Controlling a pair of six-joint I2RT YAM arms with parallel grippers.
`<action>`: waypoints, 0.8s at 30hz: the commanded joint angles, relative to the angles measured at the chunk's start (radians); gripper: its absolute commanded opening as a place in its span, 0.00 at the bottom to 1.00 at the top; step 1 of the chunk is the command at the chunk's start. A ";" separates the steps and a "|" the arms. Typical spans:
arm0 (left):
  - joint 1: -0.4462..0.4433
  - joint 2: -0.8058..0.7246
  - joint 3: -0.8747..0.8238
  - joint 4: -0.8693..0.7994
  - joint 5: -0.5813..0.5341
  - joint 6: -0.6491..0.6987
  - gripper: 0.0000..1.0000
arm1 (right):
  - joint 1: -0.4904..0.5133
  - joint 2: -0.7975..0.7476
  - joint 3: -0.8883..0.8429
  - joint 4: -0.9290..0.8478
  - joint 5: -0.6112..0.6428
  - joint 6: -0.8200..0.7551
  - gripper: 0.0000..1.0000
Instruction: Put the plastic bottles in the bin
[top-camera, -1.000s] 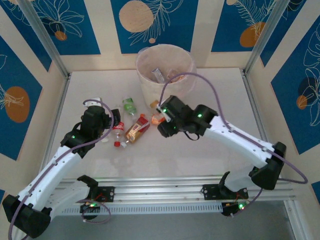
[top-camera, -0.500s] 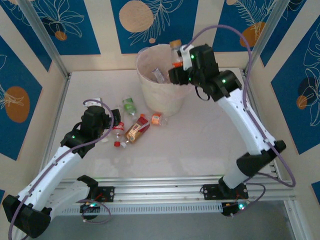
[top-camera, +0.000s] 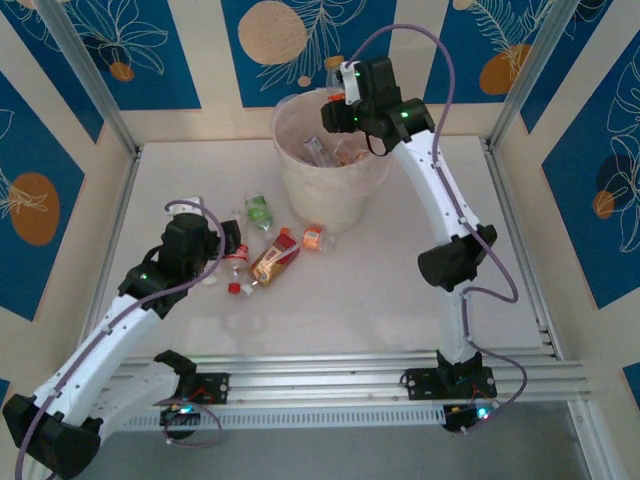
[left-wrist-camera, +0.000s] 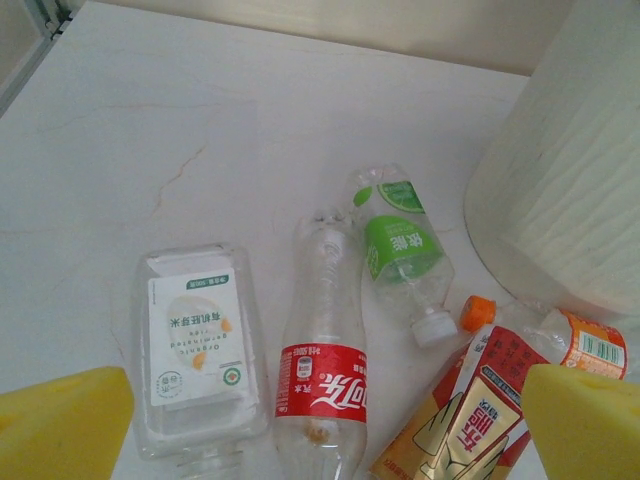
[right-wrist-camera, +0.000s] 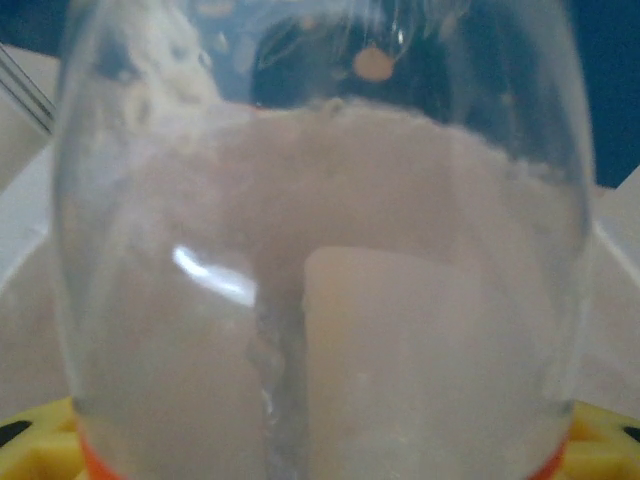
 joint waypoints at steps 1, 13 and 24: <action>0.005 -0.016 0.019 -0.025 -0.006 -0.006 1.00 | -0.006 0.040 0.051 -0.040 -0.030 -0.032 0.27; 0.005 -0.003 0.023 -0.022 -0.006 -0.003 1.00 | -0.009 0.137 0.050 -0.088 0.011 -0.123 0.28; 0.005 -0.008 0.026 -0.031 -0.012 -0.002 1.00 | 0.004 0.166 0.046 -0.109 0.099 -0.184 0.49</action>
